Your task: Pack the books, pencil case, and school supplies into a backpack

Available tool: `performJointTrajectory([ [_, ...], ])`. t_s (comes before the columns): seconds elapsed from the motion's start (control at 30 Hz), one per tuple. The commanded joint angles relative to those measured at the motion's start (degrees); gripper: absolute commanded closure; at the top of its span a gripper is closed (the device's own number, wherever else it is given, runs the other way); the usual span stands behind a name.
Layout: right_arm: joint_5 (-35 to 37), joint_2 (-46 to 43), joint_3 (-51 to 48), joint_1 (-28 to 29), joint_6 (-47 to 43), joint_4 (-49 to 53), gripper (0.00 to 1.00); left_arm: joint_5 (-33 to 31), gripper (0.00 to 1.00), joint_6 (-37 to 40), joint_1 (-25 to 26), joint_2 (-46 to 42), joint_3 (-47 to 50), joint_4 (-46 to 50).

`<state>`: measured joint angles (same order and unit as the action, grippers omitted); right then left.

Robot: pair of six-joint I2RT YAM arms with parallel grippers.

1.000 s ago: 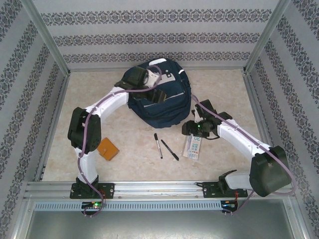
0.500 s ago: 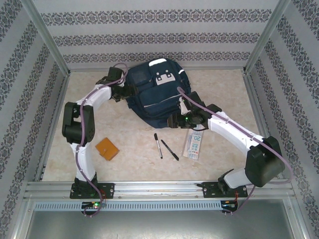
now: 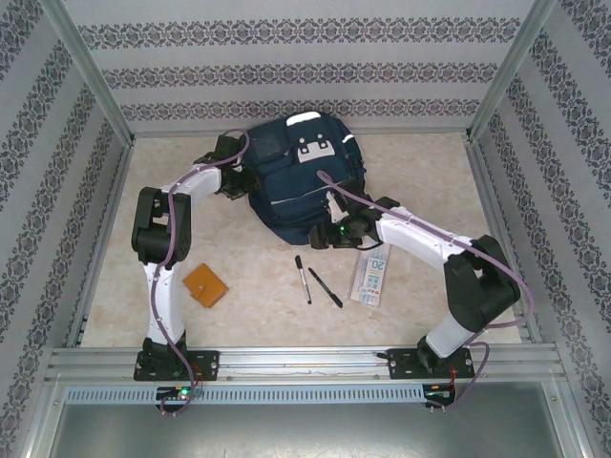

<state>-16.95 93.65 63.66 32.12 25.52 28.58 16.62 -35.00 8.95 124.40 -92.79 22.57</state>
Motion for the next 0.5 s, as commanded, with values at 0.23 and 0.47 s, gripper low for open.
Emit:
performJointTrajectory([
  [0.23,9.6,11.9,5.7,-6.4,3.6,-8.9,0.53,-2.7,0.93,-11.0,8.0,-13.8,20.5,-10.5],
  [0.47,10.1,16.8,9.1,-13.5,3.2,-10.1,0.59,-3.2,0.79,-18.8,15.9,-22.4,29.6,-14.5],
])
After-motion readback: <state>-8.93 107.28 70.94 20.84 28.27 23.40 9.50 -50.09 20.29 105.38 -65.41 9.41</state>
